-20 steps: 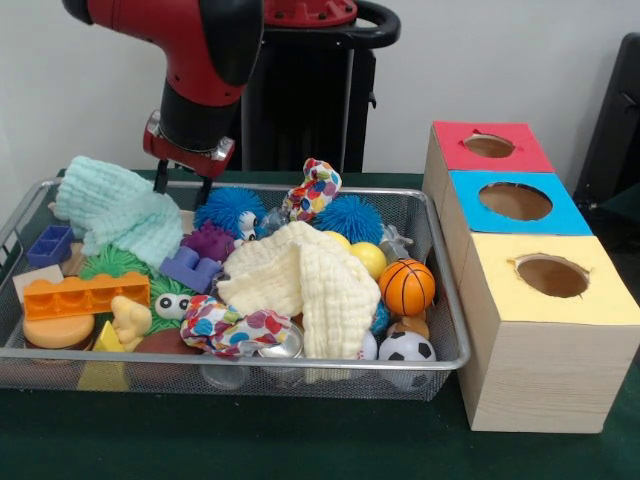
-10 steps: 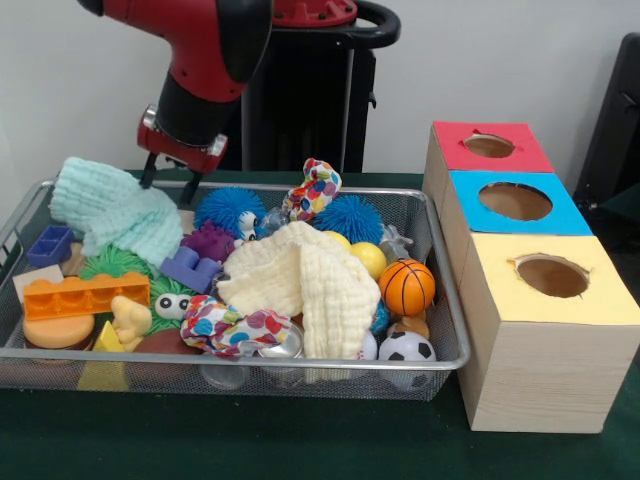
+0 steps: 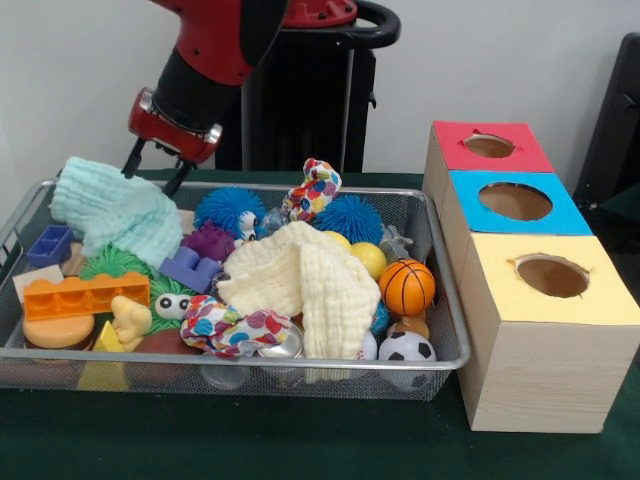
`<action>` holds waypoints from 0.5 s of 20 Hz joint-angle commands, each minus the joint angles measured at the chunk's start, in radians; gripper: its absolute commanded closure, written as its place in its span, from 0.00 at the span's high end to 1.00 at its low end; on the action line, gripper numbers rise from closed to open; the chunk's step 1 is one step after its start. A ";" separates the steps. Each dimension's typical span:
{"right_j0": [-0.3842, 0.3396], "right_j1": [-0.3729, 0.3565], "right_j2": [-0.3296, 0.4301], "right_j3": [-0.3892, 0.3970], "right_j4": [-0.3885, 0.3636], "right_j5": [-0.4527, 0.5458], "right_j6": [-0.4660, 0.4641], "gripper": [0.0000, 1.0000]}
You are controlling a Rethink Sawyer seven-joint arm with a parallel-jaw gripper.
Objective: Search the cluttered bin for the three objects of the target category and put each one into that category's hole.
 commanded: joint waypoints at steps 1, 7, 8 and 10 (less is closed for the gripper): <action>0.044 0.050 -0.060 -0.096 0.011 -0.122 0.223 1.00; 0.058 0.046 -0.080 -0.094 0.039 -0.130 0.195 1.00; 0.060 0.043 -0.081 -0.091 0.041 -0.128 0.192 1.00; 0.061 0.040 -0.082 -0.089 0.045 -0.126 0.187 1.00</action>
